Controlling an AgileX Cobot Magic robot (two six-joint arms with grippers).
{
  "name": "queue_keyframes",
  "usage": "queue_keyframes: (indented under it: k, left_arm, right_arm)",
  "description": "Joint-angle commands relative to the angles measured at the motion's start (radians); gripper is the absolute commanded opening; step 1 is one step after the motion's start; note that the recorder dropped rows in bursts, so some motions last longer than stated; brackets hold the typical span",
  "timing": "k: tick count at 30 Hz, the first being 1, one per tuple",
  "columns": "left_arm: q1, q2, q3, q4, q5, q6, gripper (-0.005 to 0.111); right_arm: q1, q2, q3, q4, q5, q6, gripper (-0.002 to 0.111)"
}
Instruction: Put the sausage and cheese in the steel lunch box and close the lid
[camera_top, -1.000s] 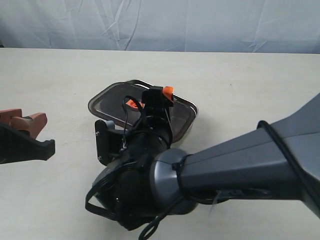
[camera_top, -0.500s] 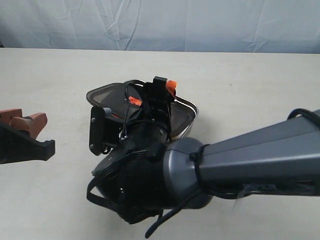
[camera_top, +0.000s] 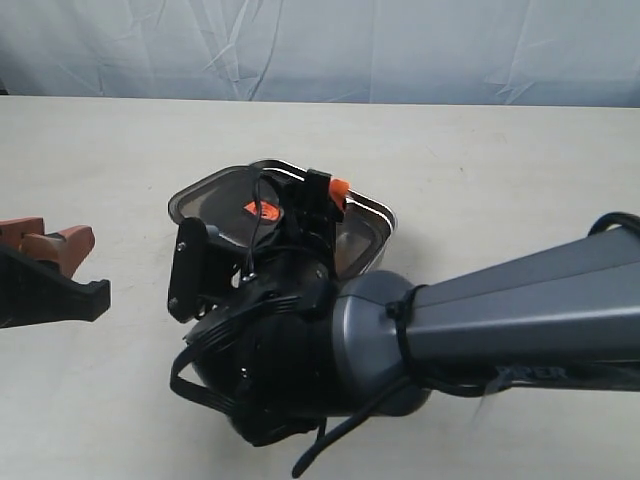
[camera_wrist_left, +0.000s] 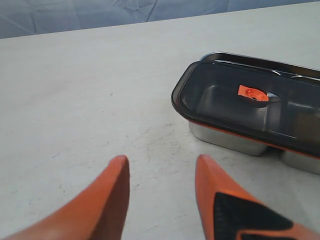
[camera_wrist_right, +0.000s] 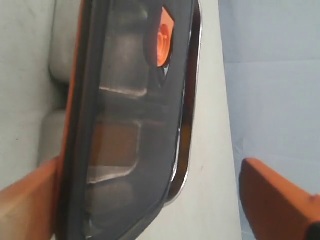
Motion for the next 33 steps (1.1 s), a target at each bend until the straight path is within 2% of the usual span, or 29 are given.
queue_keyframes:
  k: [1,12,20,27,33]
  left_arm:
    - [-0.006,-0.006,0.007,0.0,0.001,-0.001,0.041]
    - [-0.006,-0.006,0.007,0.0,0.001,-0.001,0.041]
    - [-0.006,-0.006,0.007,0.0,0.001,-0.001,0.041]
    - [-0.006,-0.006,0.007,0.0,0.001,0.001,0.041]
    - [-0.006,-0.006,0.007,0.0,-0.002,0.028,0.041]
  right_arm:
    - [-0.003,-0.011,0.005,0.039,-0.04,-0.031,0.086]
    - [-0.09,-0.011,0.005,0.07,-0.029,-0.033,0.086]
    - [-0.09,-0.011,0.005,0.142,-0.151,-0.106,0.086]
    - [-0.09,-0.011,0.005,0.185,-0.067,-0.138,0.086]
    - [-0.088,-0.024,0.005,0.221,-0.098,-0.137,0.086]
